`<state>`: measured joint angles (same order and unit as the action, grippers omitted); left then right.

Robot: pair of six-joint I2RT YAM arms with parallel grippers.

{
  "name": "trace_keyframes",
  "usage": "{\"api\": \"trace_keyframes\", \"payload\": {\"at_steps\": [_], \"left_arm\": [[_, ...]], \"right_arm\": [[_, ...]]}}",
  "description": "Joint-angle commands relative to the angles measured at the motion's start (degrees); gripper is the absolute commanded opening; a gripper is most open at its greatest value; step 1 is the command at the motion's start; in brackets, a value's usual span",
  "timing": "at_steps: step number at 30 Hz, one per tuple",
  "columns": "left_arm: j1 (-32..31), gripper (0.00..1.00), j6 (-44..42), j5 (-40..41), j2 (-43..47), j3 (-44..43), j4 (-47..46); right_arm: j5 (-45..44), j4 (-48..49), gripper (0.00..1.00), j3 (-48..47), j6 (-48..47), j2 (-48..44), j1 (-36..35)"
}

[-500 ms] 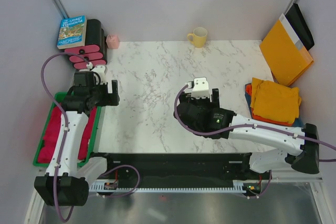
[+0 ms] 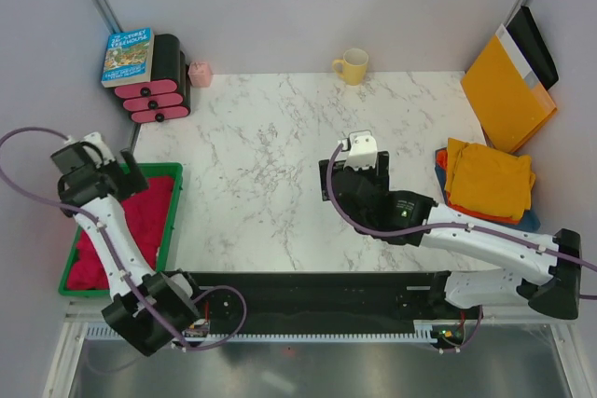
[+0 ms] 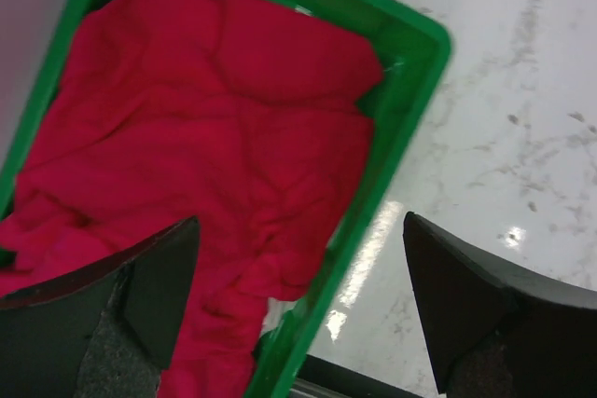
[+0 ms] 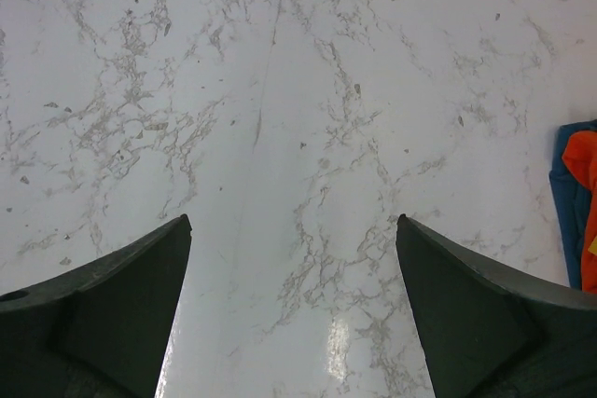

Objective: Fold and stack the t-shirts
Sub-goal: Grab crumpled tshirt from bin with the left arm

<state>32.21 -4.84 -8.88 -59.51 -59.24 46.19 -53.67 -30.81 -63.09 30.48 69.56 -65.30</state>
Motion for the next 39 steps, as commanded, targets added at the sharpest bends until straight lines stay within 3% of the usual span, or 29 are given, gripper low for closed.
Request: {"api": "trace_keyframes", "payload": {"at_steps": [1,5,9,19,25,27,29,34,37,39], "left_arm": [[14.7,0.95,-8.7,-8.9,-1.5,1.0,0.7],[20.5,0.92,-13.8,-10.4,0.0,3.7,0.6],[22.2,0.71,-14.8,-9.1,-1.8,4.8,1.1],[23.0,0.64,-16.8,-7.8,-11.6,6.5,0.6],[23.0,0.34,-18.0,-6.8,-11.3,7.9,-0.4],[23.0,0.13,-18.0,-6.4,-11.2,8.4,-0.6],[23.0,0.02,-17.9,-5.8,-11.9,8.5,-0.7],[22.9,0.02,-18.6,-9.0,-7.6,7.7,0.4],[22.3,0.02,-17.3,-18.0,-2.8,0.2,4.8],[18.4,0.02,-13.6,-21.6,-3.2,-11.3,7.6]], "right_arm": [[0.2,0.2,0.98,0.2,-3.1,-2.9,0.0],[0.3,-0.9,0.98,0.4,-3.3,-1.4,0.1],[0.7,-1.7,0.98,-0.6,-2.9,1.3,0.2],[2.0,-2.0,0.98,-1.4,-3.3,3.8,0.3],[2.3,-2.9,0.98,-0.2,-1.6,3.5,0.3],[2.3,-3.2,0.98,0.4,-1.0,3.4,0.3],[2.3,-3.5,0.98,0.8,-0.3,3.1,0.3],[1.7,-3.9,0.98,1.6,0.8,2.3,0.3],[1.1,-4.0,0.98,1.9,1.5,1.5,0.3],[0.1,-3.7,0.98,1.7,1.5,1.4,0.3]]}}
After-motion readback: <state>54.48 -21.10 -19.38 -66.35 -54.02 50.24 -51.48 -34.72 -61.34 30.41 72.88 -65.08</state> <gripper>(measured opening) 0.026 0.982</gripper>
